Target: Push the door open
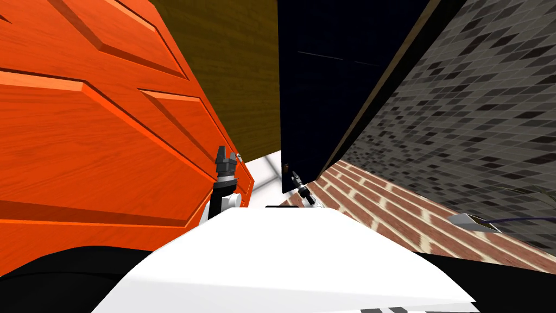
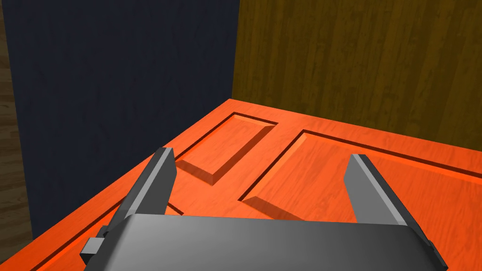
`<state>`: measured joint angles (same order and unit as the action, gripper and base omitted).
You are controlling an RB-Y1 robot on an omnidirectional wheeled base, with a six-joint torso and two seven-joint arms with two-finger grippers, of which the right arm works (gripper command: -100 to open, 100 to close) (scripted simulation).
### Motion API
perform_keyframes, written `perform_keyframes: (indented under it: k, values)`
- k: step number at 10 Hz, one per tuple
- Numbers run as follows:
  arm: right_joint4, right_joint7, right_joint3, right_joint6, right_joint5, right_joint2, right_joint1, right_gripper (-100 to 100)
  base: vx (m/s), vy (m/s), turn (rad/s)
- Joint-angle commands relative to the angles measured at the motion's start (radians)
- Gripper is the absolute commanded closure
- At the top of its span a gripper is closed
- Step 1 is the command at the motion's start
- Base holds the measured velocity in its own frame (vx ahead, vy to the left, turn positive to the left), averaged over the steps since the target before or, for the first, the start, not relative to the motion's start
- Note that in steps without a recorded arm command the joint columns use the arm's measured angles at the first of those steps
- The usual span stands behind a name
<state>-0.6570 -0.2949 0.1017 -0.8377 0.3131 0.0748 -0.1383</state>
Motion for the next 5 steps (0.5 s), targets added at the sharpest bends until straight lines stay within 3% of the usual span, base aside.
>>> perform_keyframes:
  k: [1,5]
  values:
    - [0.002,0.006,-0.003,-0.003,-0.002,-0.001,0.0,-100,0.173,0.061,0.021]
    - [0.008,0.021,-0.012,-0.011,-0.007,-0.01,0.001,-100,0.186,0.073,0.025]
